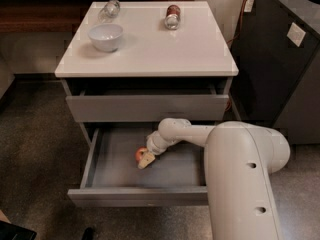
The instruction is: Pick apple from middle drawer and place on counter
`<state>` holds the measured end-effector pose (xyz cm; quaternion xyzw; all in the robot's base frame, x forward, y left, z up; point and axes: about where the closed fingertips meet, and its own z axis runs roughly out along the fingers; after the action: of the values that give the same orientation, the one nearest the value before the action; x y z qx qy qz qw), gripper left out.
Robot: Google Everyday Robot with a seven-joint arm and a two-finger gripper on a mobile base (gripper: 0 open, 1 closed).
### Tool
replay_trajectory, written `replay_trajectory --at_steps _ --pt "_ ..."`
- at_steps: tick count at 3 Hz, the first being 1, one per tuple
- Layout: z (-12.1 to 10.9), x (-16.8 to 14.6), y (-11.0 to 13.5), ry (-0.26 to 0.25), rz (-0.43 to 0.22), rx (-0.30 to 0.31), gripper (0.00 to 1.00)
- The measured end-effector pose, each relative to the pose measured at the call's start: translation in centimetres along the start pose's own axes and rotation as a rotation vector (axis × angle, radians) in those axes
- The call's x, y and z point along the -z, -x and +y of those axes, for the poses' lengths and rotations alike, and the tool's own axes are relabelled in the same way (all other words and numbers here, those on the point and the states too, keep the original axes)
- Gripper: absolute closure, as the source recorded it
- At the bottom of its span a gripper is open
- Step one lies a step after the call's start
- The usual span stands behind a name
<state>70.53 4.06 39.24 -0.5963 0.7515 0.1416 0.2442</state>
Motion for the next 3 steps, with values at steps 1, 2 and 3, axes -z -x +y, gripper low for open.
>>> replay_trajectory --at_steps 1,2,3 --pt "0.3 -0.3 0.1 0.013 0.001 0.001 0.39" --pt "0.9 0.9 0.4 0.026 -0.003 -0.001 0.70" --pt "2.1 3.7 1.1 0.028 -0.029 0.007 0.99"
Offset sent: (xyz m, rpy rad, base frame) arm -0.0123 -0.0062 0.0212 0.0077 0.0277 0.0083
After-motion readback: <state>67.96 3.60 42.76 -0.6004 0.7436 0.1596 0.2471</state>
